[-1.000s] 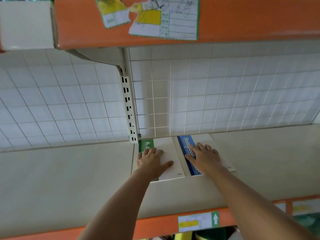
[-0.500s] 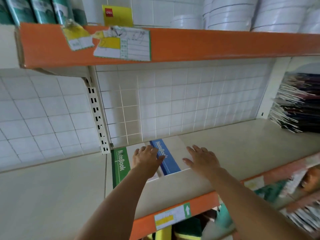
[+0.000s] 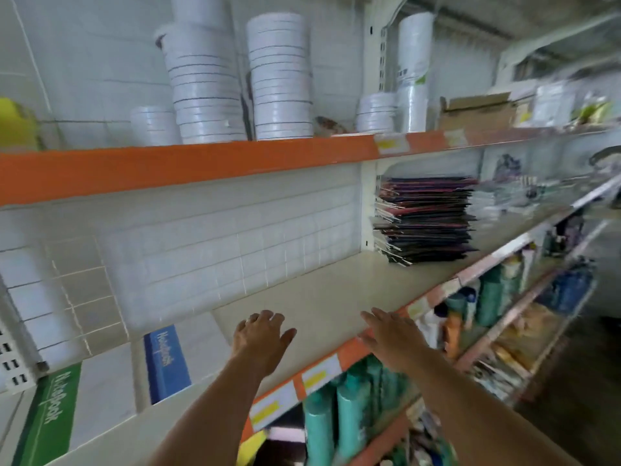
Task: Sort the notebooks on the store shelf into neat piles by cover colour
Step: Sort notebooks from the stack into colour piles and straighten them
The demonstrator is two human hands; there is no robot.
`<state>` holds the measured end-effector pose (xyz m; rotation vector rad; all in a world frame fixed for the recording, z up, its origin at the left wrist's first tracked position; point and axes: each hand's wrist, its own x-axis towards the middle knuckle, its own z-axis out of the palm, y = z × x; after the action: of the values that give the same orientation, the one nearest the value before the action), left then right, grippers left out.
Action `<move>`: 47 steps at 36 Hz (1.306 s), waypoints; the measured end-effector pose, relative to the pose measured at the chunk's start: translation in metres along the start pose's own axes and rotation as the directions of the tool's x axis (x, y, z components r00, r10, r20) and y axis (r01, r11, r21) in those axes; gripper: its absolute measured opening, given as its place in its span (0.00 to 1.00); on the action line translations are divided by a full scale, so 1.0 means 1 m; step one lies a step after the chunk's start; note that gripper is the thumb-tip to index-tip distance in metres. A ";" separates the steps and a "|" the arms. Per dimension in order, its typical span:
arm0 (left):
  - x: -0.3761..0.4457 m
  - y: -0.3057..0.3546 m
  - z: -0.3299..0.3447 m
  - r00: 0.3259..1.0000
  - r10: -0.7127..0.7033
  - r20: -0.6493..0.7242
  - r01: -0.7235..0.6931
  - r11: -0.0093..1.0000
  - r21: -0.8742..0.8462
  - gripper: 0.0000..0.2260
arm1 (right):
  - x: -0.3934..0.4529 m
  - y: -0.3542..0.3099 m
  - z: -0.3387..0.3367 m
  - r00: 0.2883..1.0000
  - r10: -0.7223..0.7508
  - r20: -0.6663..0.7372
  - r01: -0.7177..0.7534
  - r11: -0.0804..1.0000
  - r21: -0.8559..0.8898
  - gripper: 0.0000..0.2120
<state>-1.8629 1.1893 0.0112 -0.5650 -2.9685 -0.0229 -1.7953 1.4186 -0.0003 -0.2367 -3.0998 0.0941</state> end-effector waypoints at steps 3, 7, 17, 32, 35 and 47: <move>0.008 0.037 0.002 1.000 -0.004 0.000 0.004 0.999 -0.042 0.22 | -0.005 0.042 -0.006 0.999 0.033 -0.001 -0.033 0.999 -0.006 0.27; 0.019 0.094 0.005 1.000 0.013 0.004 -0.012 0.998 -0.069 0.22 | -0.012 0.107 -0.015 0.996 0.086 -0.014 -0.086 0.996 -0.035 0.27; 0.059 0.204 -0.006 0.997 0.014 -0.071 -0.029 0.976 -0.214 0.20 | -0.013 0.213 -0.055 0.986 0.138 -0.093 -0.141 0.989 -0.030 0.26; 0.175 0.294 -0.063 0.940 -0.107 -0.324 -0.058 0.885 -0.461 0.19 | 0.053 0.296 -0.145 0.948 0.163 -0.275 -0.198 0.975 -0.105 0.25; 0.197 0.303 -0.074 0.915 -0.138 -0.379 -0.073 0.868 -0.491 0.18 | 0.075 0.306 -0.157 0.935 0.154 -0.320 -0.194 0.976 -0.098 0.22; 0.265 0.348 -0.107 0.846 -0.167 -0.506 -0.100 0.883 -0.458 0.22 | 0.164 0.331 -0.183 0.920 0.091 -0.382 -0.130 0.989 -0.076 0.26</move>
<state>-1.9676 1.6055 0.1464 -0.4510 -2.4022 -0.7936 -1.9004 1.7809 0.1660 -0.3837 -2.7072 -0.0953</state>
